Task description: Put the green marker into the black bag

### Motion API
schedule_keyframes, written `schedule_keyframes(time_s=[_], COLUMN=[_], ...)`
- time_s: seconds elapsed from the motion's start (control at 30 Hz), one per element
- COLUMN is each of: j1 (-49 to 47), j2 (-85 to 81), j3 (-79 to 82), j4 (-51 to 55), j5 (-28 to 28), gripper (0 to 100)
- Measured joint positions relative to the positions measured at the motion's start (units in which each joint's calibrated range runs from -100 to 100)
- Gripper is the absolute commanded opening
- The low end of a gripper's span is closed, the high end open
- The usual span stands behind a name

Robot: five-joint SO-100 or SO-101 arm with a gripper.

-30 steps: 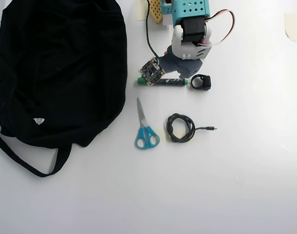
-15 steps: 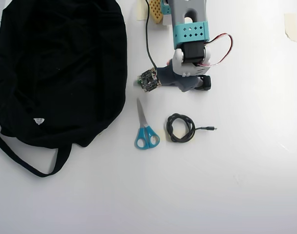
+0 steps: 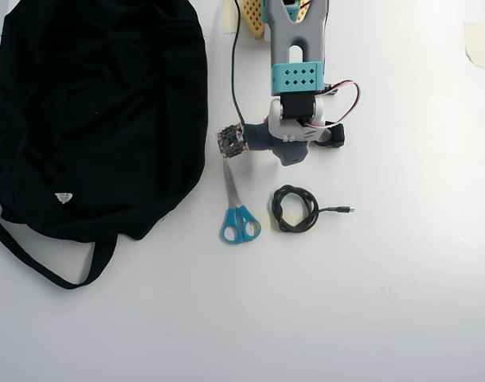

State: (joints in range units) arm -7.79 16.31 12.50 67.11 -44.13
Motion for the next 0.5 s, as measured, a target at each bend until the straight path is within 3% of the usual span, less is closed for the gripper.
schedule_keyframes(time_s=[0.5], j1=[0.81], j2=[-4.98], j3=[10.61], j4=[-5.15], j5=[-0.68], gripper=[32])
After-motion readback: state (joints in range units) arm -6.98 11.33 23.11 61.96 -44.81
